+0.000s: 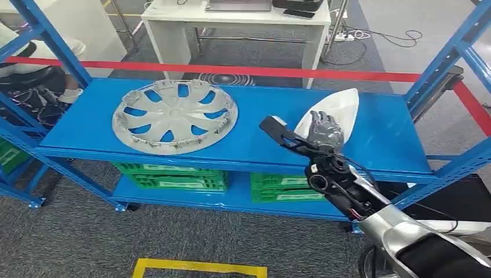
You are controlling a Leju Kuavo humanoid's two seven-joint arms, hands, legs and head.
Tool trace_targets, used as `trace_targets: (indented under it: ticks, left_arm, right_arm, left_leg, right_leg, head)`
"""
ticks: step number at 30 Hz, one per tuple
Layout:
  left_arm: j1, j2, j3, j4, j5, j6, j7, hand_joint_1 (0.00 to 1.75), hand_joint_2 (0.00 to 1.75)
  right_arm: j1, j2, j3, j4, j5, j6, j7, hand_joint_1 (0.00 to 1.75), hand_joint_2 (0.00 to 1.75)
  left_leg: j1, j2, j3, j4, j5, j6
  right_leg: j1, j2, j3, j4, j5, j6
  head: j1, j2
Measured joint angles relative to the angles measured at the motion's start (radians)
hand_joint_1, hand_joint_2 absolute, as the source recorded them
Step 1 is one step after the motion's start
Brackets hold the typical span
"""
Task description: Take the parts from the cabinet and place them on the table.
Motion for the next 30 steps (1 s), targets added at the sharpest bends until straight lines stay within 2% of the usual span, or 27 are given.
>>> trace_targets:
  ticks: [4,7,30]
  left_arm:
    - [0.000,0.001,-0.002,0.000,0.004,0.000,0.000,0.00,0.00]
    - [0.000,0.002,-0.009,0.000,0.006,-0.001,0.000,0.00,0.00]
    - [-0.001,0.007,-0.046,0.000,0.012,-0.002,0.000,0.00,0.00]
  right_arm:
    - [-0.003,-0.008,0.003,0.012,-0.054,-0.065,-0.042,0.00,1.75]
    - [-0.007,-0.014,0.007,0.025,-0.090,-0.088,-0.068,0.00,1.75]
    - [-0.070,-0.051,0.032,0.180,-0.183,-0.064,-0.142,0.00,1.75]
  left_leg:
    - [0.000,0.000,0.000,0.000,0.000,0.000]
    - [0.000,0.000,0.000,0.000,0.000,0.000]
    - [0.000,0.000,0.000,0.000,0.000,0.000]
  right_leg:
    - [0.000,0.000,0.000,0.000,0.000,0.000]
    - [0.000,0.000,0.000,0.000,0.000,0.000]
    - [0.000,0.000,0.000,0.000,0.000,0.000]
  head:
    - [0.000,0.000]
    - [0.000,0.000]
    - [0.000,0.000]
